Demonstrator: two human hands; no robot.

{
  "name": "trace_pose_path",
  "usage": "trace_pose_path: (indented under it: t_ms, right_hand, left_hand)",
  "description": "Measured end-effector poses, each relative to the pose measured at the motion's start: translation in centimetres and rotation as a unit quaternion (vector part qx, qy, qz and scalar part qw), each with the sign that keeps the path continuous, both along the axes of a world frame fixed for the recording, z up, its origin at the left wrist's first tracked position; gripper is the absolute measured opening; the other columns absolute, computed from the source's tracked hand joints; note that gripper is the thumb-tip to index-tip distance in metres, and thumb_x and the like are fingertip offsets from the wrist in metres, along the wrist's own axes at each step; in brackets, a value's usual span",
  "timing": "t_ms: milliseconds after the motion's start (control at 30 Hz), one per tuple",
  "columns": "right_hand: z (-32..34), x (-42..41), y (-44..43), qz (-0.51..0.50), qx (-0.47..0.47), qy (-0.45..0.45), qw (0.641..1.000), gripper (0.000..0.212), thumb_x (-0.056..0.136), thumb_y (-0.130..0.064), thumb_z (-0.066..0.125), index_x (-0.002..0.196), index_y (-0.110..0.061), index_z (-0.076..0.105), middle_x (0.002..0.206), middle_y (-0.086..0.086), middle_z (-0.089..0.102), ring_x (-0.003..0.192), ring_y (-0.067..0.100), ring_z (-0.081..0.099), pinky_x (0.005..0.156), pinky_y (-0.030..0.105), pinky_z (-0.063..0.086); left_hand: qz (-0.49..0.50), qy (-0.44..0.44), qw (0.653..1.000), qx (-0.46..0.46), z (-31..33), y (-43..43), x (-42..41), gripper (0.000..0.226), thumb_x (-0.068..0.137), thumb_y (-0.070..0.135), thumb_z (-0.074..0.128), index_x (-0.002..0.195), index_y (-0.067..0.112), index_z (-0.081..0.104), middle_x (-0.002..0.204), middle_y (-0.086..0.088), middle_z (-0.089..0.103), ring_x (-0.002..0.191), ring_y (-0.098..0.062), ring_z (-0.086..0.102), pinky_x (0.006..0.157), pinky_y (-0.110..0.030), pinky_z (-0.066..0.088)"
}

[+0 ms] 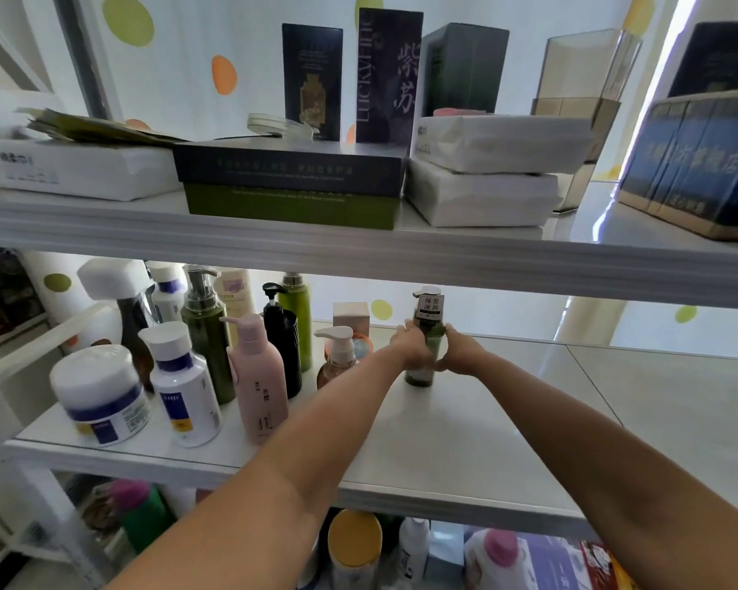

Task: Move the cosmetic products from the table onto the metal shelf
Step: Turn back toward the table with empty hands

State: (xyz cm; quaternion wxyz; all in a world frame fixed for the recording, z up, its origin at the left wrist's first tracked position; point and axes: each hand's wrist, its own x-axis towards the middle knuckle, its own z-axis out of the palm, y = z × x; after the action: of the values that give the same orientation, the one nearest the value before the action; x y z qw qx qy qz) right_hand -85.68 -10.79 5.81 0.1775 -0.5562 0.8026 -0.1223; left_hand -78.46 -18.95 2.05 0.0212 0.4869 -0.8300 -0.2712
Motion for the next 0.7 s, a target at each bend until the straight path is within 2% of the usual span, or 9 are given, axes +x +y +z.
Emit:
trace_pose_path:
  t_ms: [100,233,333,467,700]
  right_hand:
    - [-0.4,0.4,1.4,0.007,0.009,0.016,1.0,0.069,0.087,-0.006,0.061,0.145,-0.003,0.024,0.145,0.018,0.034,0.13,0.03,0.04,0.1,0.031,0.037]
    - [-0.8,1.0,3.9,0.024,0.001,0.01,1.0,0.083,0.084,-0.013,0.067,0.147,-0.002,0.015,0.152,0.014,0.024,0.14,0.025,0.026,0.108,0.029,0.028]
    - [-0.7,1.8,6.2,0.036,-0.01,0.01,0.999,0.088,0.085,-0.02,0.068,0.148,-0.002,0.009,0.153,0.014,0.021,0.143,0.024,0.018,0.113,0.03,0.02]
    - [-1.2,3.2,9.3,0.044,-0.026,0.0,0.999,0.09,0.086,-0.025,0.067,0.149,-0.004,0.006,0.155,0.012,0.016,0.145,0.023,0.012,0.116,0.031,0.016]
    - [-4.0,7.9,15.1,0.082,-0.005,-0.009,0.997,0.101,0.081,-0.035,0.07,0.15,-0.008,0.002,0.158,0.009,0.01,0.146,0.025,0.012,0.118,0.034,0.014]
  left_hand:
    - [-0.012,-0.018,0.999,-0.034,0.8,2.4,1.6,0.106,0.086,0.035,0.065,0.149,-0.004,-0.012,0.158,-0.021,-0.007,0.148,-0.032,-0.005,0.121,-0.041,0.006]
    - [-0.045,-0.052,0.991,-0.112,0.6,5.4,3.2,0.095,0.094,0.026,0.057,0.149,0.0,-0.016,0.159,-0.016,-0.017,0.147,-0.029,-0.015,0.121,-0.041,0.0]
    - [-0.074,-0.069,0.979,-0.177,0.5,8.1,4.4,0.094,0.095,0.03,0.055,0.149,0.003,-0.017,0.158,-0.013,-0.02,0.146,-0.026,-0.018,0.119,-0.039,-0.006]
    - [-0.079,-0.085,0.973,-0.2,-0.4,11.2,6.3,0.093,0.097,0.03,0.052,0.148,0.006,-0.022,0.157,-0.01,-0.025,0.145,-0.024,-0.022,0.115,-0.037,-0.013]
    - [-0.088,-0.115,0.974,-0.176,-2.1,18.1,11.7,0.098,0.094,0.031,0.057,0.148,0.008,-0.021,0.157,-0.007,-0.025,0.146,-0.021,-0.021,0.117,-0.037,-0.009]
